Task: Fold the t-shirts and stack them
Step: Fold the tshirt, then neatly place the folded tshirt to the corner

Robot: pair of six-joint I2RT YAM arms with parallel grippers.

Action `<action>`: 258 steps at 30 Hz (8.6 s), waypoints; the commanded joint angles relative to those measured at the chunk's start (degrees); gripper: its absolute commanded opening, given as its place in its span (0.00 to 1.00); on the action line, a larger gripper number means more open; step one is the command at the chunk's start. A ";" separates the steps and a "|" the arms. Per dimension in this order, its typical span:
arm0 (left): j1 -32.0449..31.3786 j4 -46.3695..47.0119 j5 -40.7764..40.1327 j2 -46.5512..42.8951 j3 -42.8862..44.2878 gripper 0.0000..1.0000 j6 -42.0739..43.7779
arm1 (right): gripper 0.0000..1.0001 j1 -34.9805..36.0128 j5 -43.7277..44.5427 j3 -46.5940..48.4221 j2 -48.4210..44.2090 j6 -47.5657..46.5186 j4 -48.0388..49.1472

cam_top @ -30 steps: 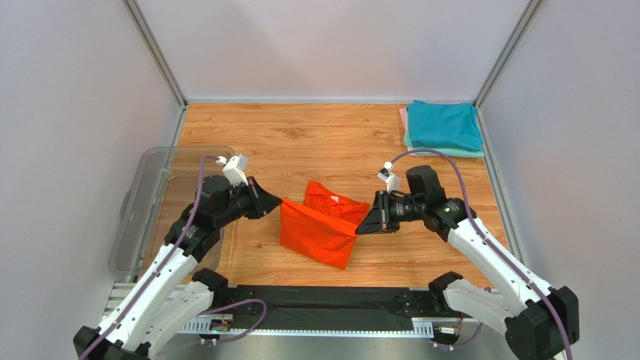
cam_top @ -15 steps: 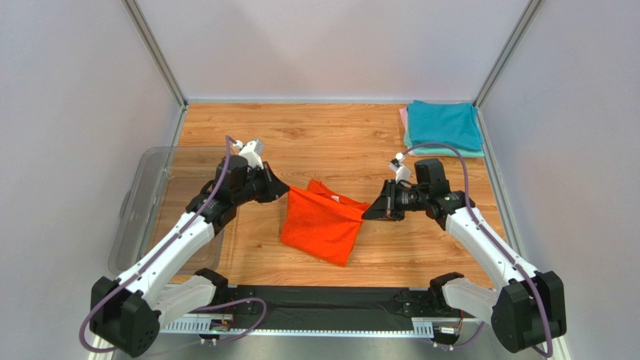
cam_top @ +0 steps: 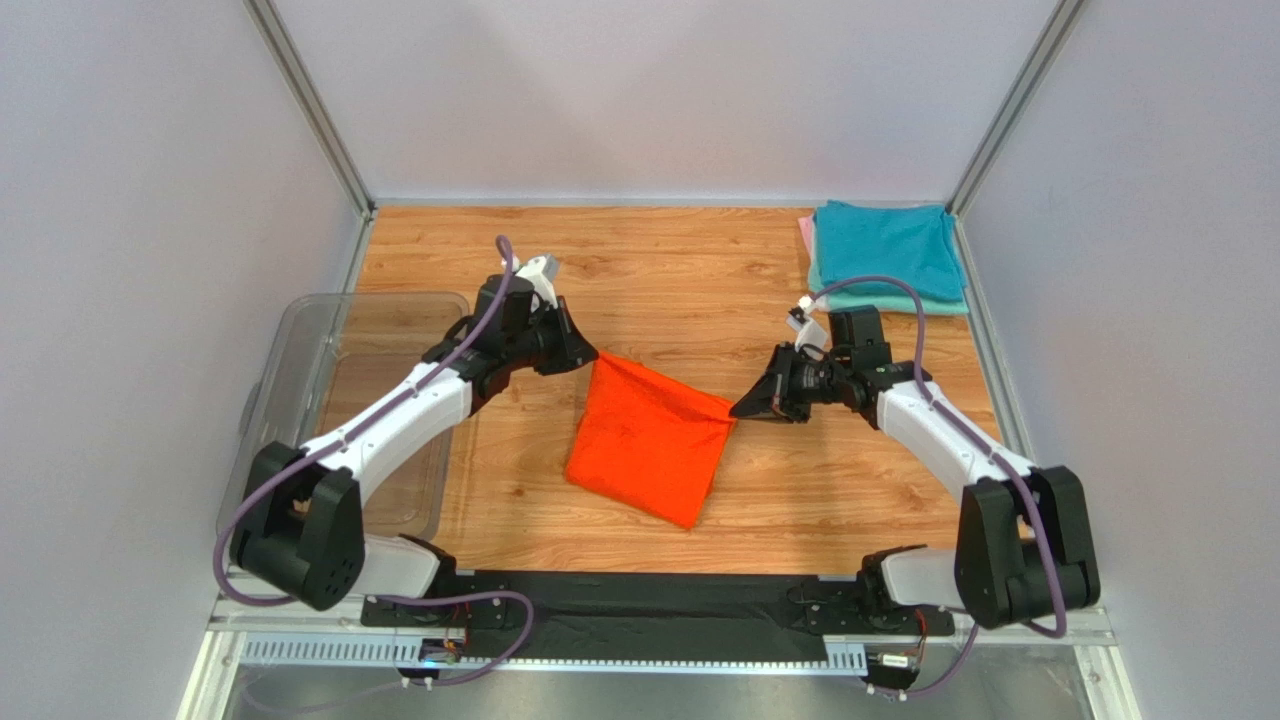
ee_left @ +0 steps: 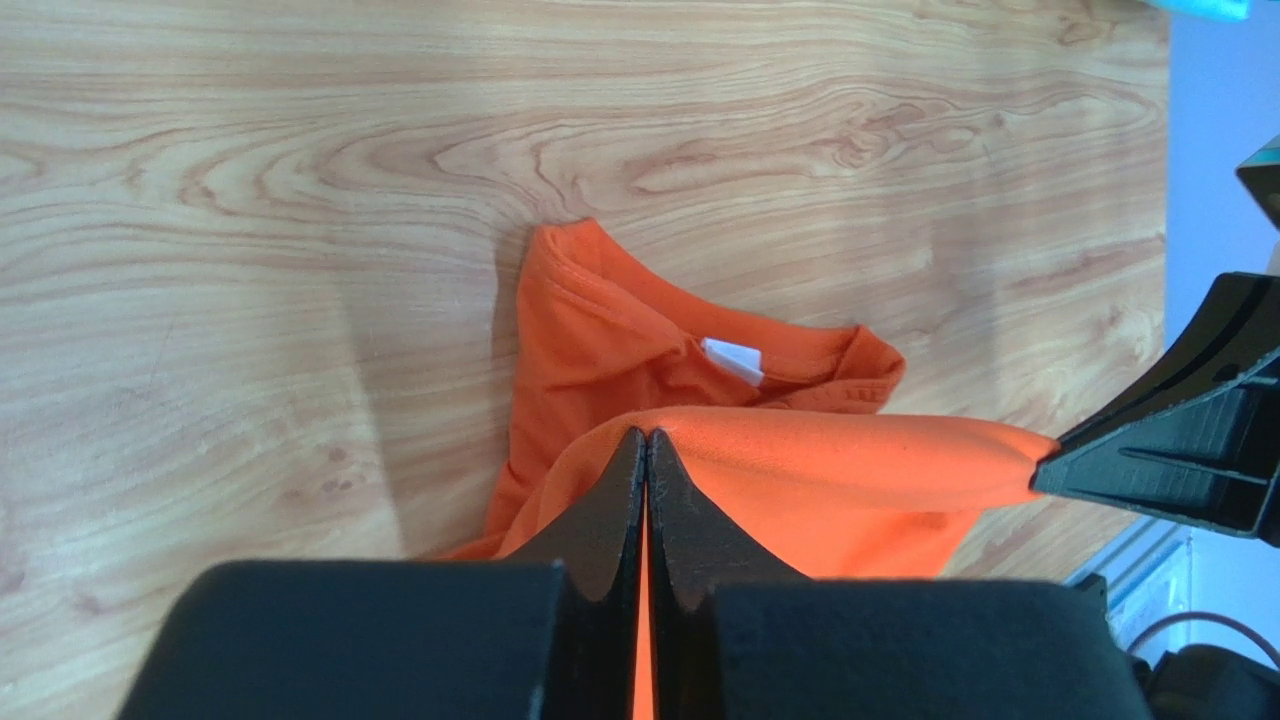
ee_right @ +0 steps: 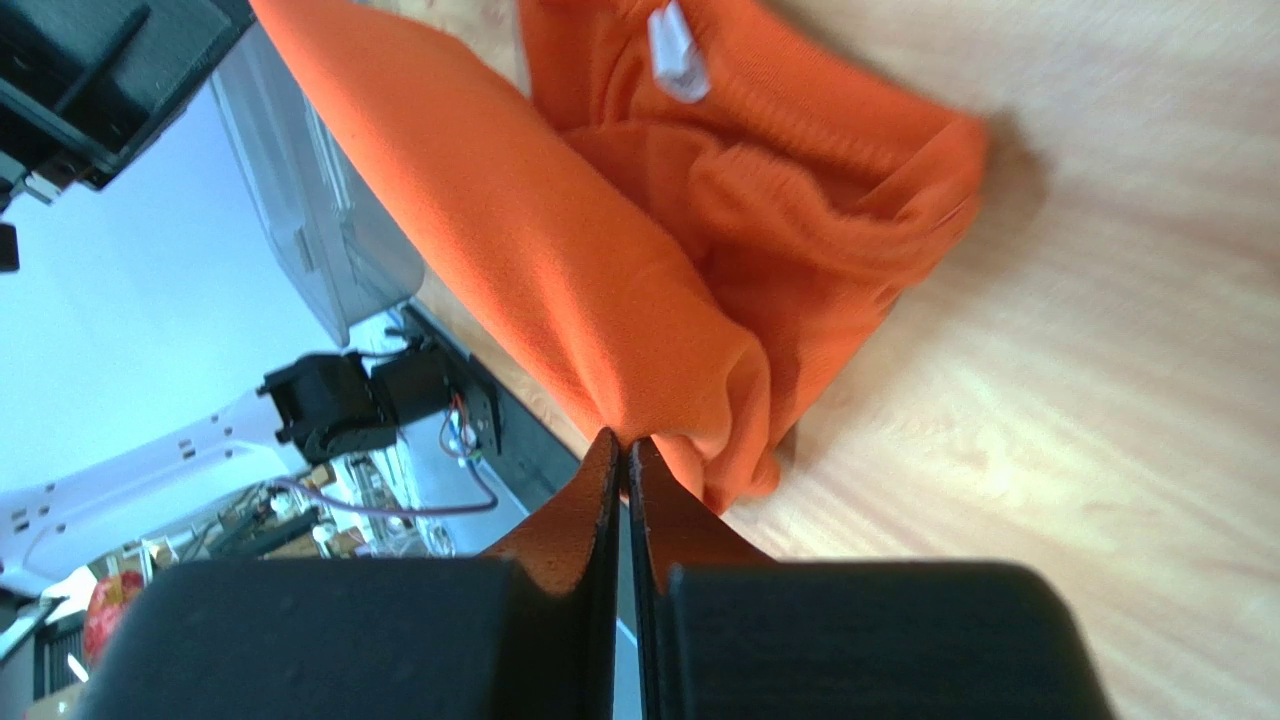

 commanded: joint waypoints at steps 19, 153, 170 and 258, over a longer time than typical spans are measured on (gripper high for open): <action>2.04 4.78 0.58 13.51 10.16 1.00 4.13 | 0.78 -2.83 6.04 14.39 16.55 -4.78 1.32; -4.64 -36.96 -21.64 -65.52 -22.54 1.00 -9.40 | 0.00 21.26 81.79 35.75 30.94 -31.83 -9.33; -4.64 -39.16 -25.78 -62.98 -22.02 1.00 -10.81 | 0.00 8.60 94.45 51.13 37.10 -52.14 -3.00; -4.64 -41.36 -29.38 -58.06 -20.87 1.00 -11.69 | 1.00 -17.51 72.83 88.84 57.66 -43.11 -12.58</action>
